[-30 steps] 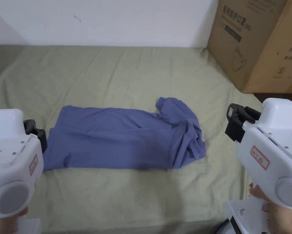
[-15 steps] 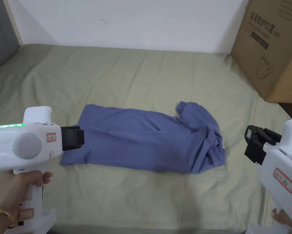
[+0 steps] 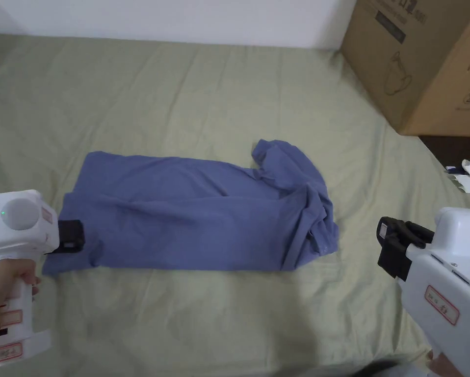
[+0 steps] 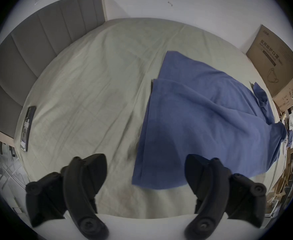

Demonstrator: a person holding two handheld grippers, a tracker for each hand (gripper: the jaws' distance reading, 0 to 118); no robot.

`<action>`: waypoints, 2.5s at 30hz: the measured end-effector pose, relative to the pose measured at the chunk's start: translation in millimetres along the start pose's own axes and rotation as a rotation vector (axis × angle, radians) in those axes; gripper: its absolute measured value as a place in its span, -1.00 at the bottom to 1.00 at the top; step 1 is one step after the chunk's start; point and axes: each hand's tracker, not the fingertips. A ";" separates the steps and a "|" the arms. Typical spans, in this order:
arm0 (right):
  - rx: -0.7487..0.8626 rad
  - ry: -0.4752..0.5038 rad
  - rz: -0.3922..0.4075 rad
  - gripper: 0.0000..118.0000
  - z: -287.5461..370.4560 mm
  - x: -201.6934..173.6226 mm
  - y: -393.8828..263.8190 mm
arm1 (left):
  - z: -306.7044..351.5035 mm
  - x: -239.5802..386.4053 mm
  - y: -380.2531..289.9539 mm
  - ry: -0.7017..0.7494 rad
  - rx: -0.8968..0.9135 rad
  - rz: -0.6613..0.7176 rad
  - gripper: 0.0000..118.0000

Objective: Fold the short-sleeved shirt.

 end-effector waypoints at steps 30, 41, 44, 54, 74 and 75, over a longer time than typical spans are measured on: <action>-0.680 -0.050 0.028 -0.65 -246.4 25.6 -29.3 | 44.5 -0.3 -6.3 -0.086 0.088 0.059 -0.92; -0.453 0.046 -0.032 -0.86 -129.4 77.6 65.6 | 100.3 -38.5 -9.8 -0.093 0.207 0.109 -0.92; -0.442 0.053 -0.040 -0.86 -96.9 85.3 54.8 | 114.1 -48.3 -35.9 -0.110 0.224 0.097 -0.92; -0.631 -0.014 -0.055 -0.80 -83.3 81.4 -70.8 | 61.7 -54.3 -124.2 0.025 0.051 0.016 0.15; 0.232 0.051 0.012 0.94 34.9 16.6 68.7 | 215.0 15.2 -88.6 -0.036 0.864 -0.077 0.69; 0.250 0.035 0.020 0.93 37.3 11.3 68.3 | 217.3 18.0 -90.6 -0.054 0.878 -0.087 0.66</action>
